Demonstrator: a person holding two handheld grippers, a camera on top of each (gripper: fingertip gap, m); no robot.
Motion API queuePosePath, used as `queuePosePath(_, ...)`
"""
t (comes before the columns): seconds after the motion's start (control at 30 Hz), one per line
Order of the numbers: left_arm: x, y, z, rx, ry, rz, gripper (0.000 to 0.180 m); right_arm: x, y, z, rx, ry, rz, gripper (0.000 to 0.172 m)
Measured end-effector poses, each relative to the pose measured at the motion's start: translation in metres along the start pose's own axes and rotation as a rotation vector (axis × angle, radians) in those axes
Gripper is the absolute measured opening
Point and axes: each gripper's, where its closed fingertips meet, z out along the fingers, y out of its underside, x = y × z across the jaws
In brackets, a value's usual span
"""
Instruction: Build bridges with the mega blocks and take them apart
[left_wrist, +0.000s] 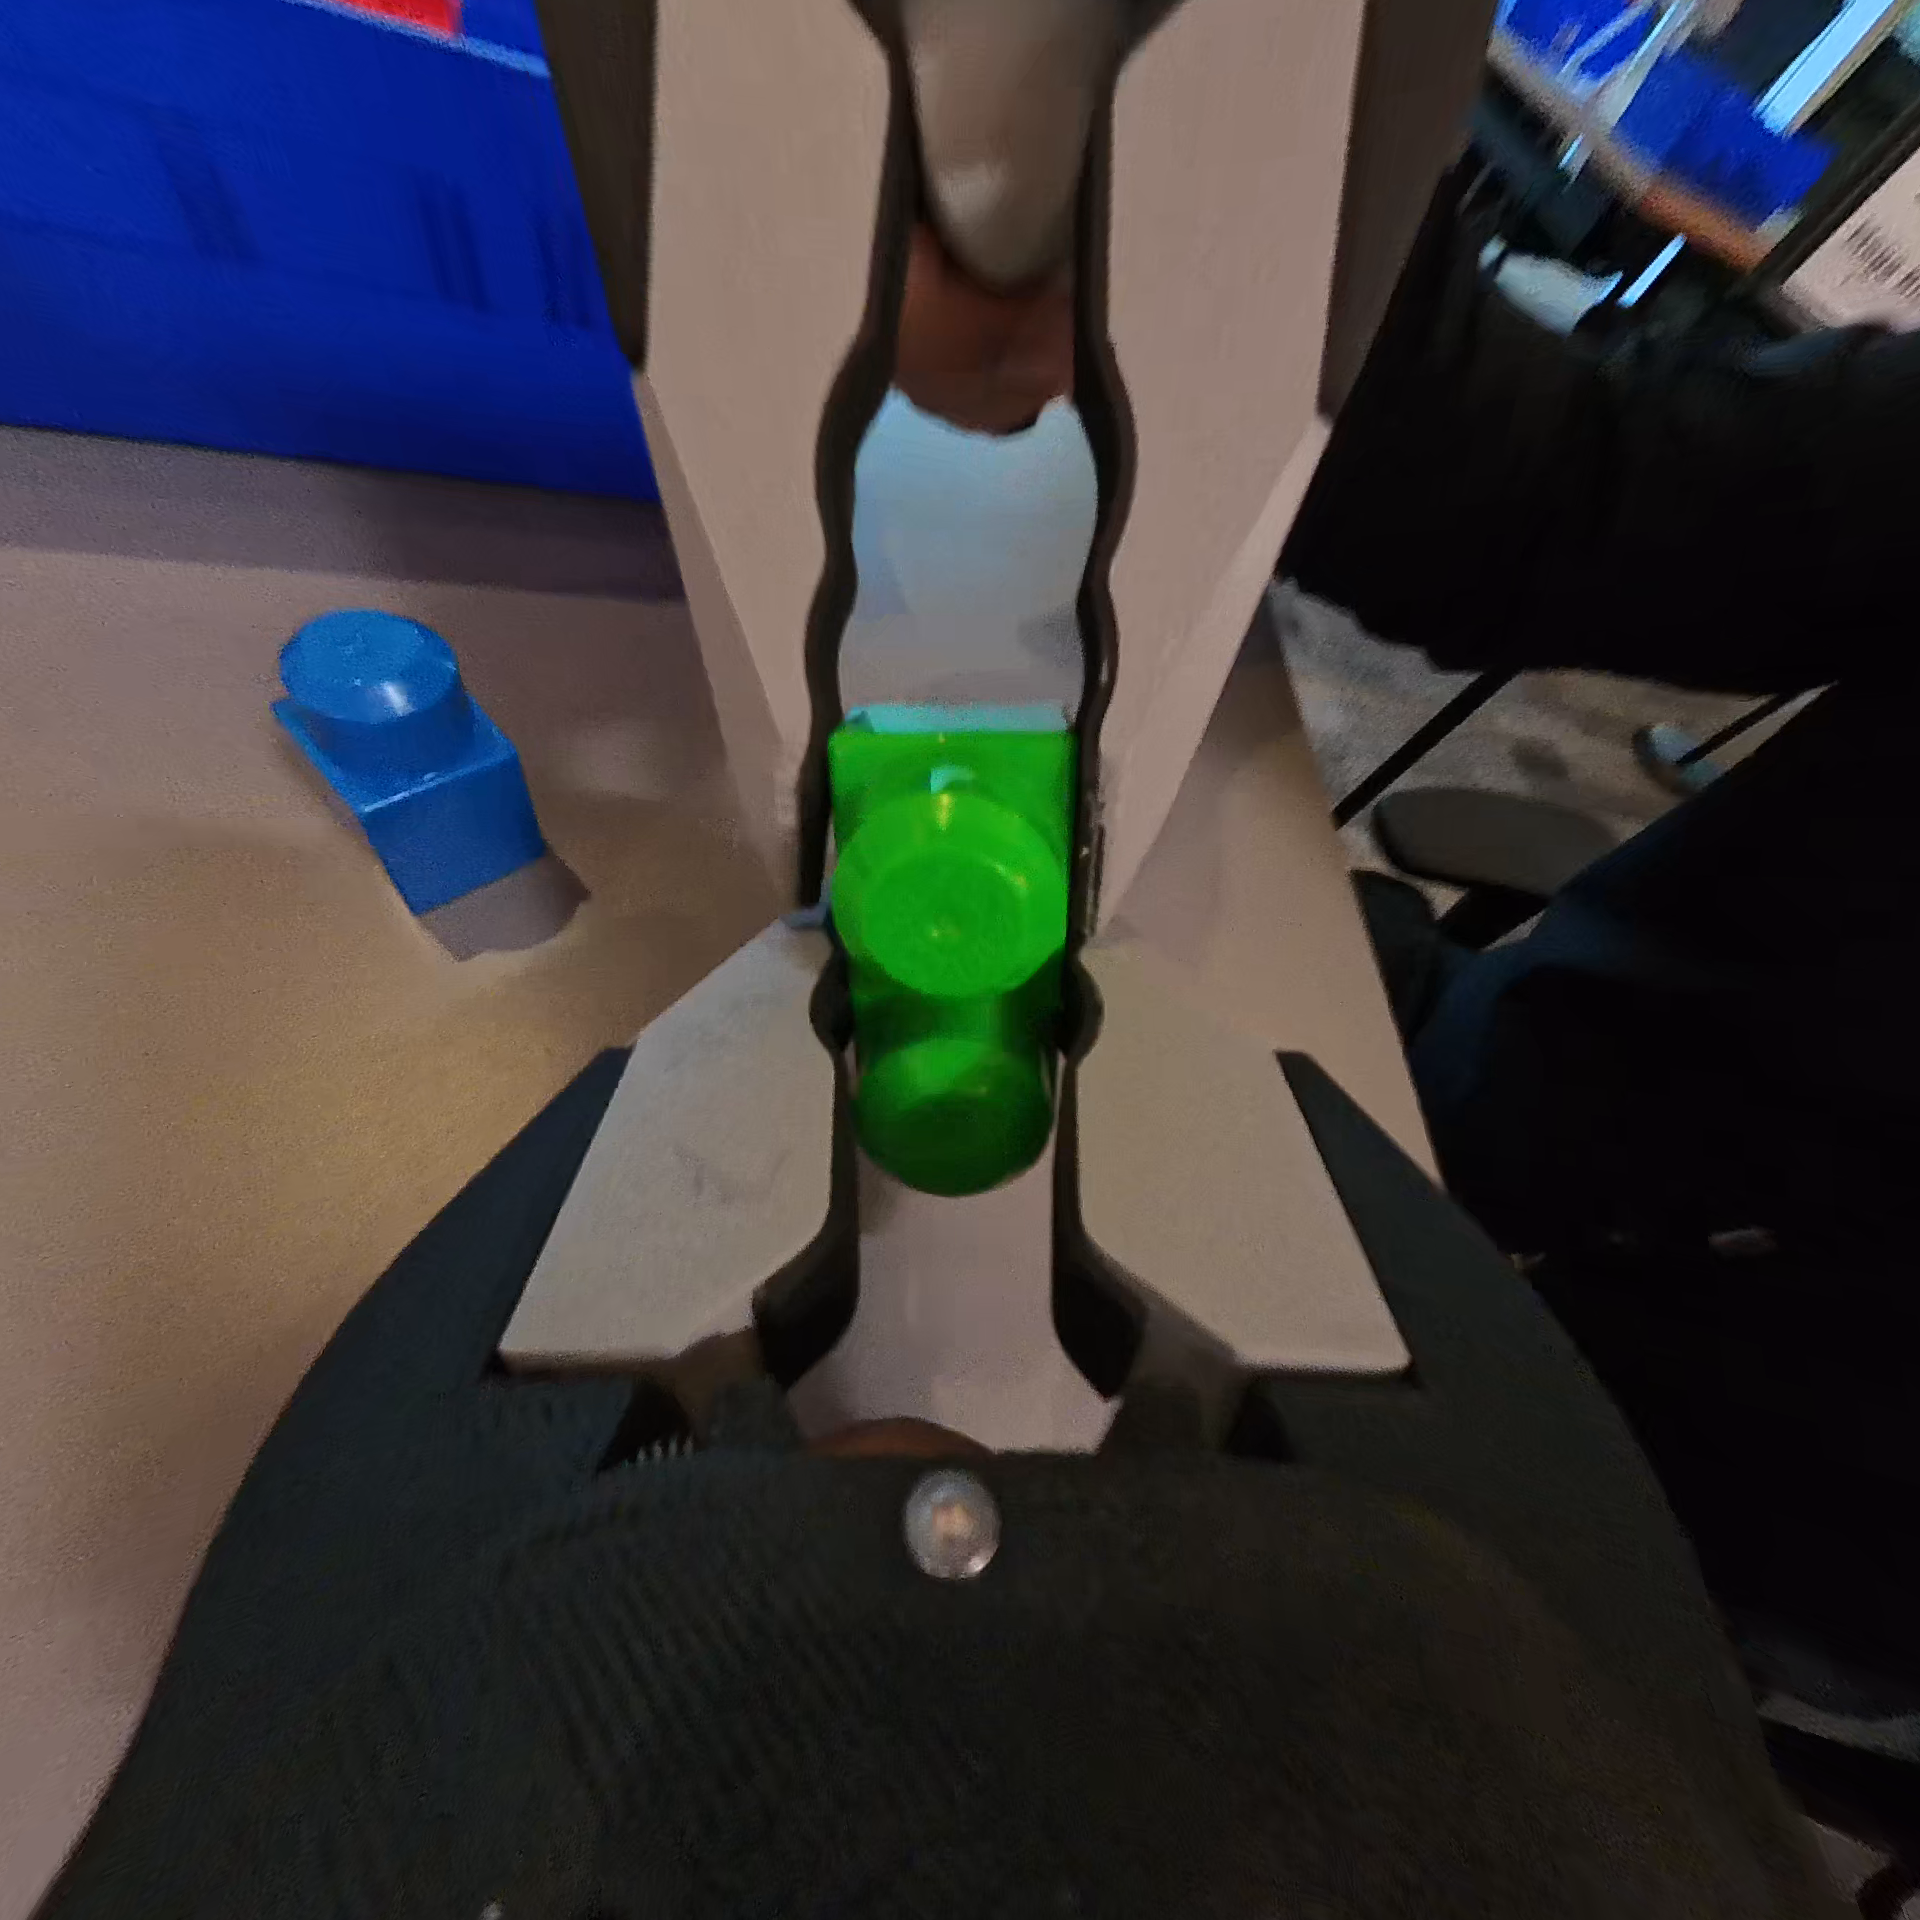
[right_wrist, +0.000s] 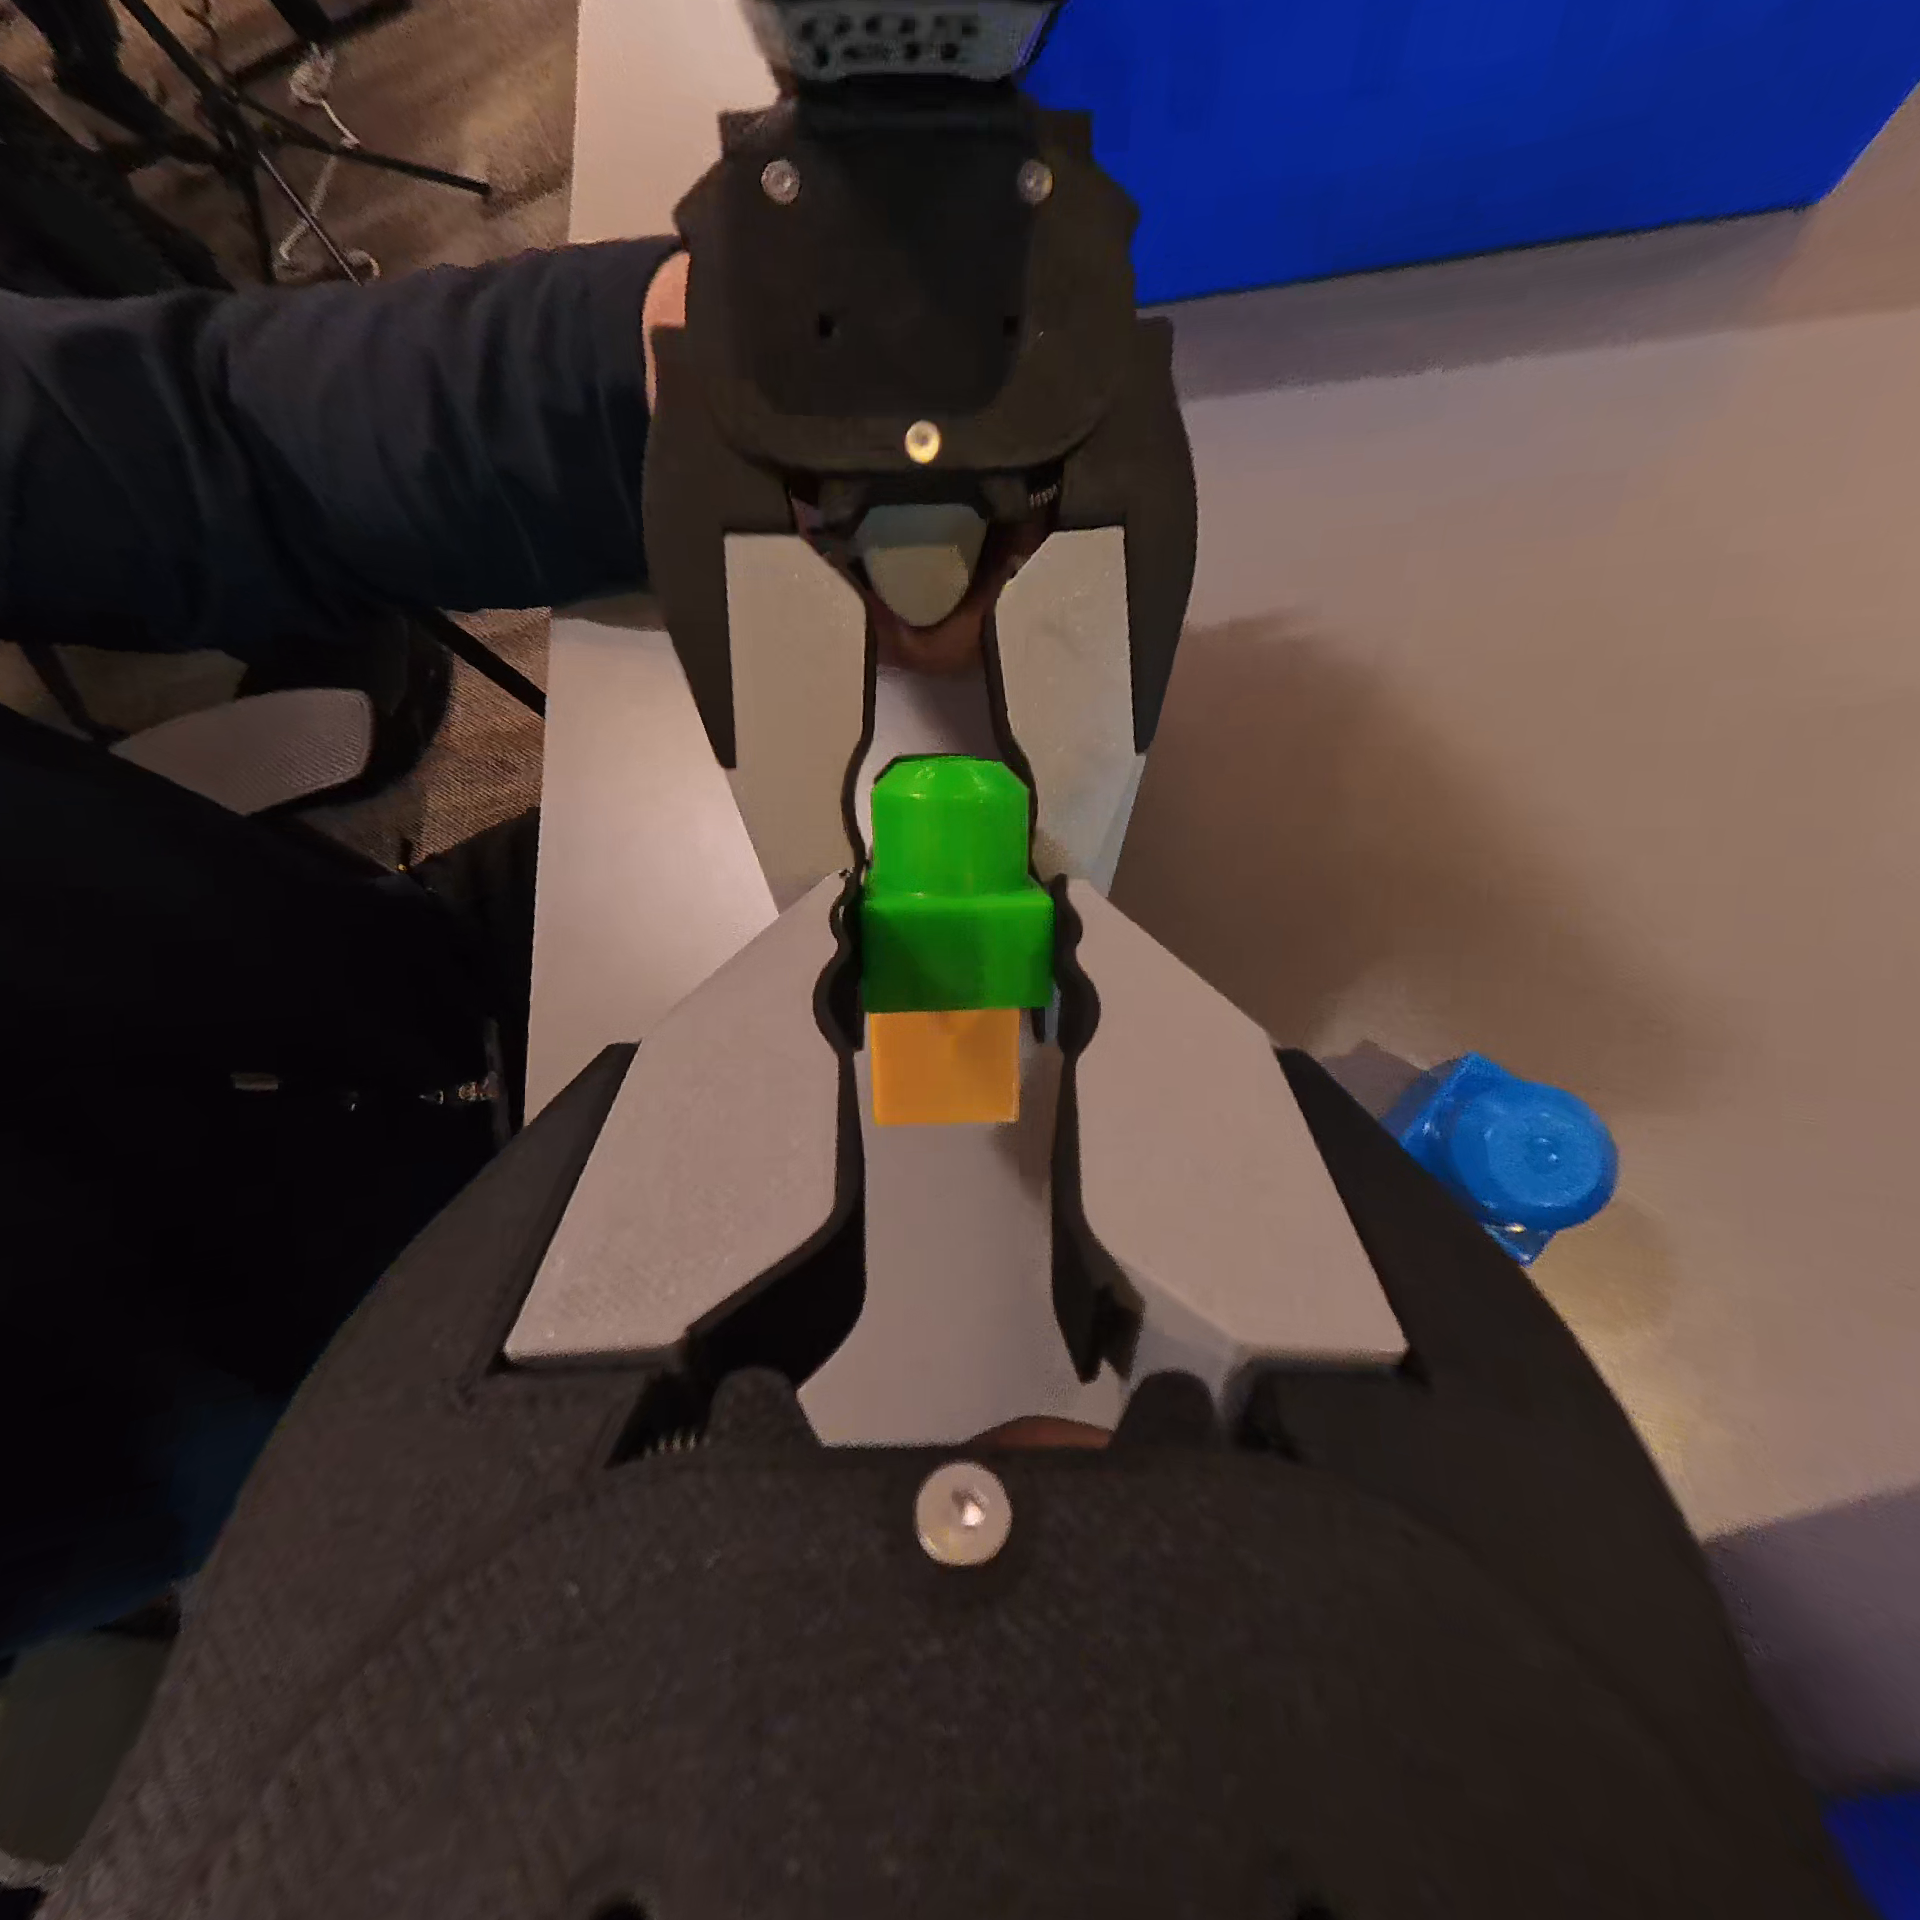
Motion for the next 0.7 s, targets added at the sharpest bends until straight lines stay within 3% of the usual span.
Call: queuePosePath(0.7, -0.002, 0.005, 0.005, -0.024, -0.007, 0.004, 0.037, 0.003, -0.009, -0.004, 0.177, -0.065, 0.036, 0.033)
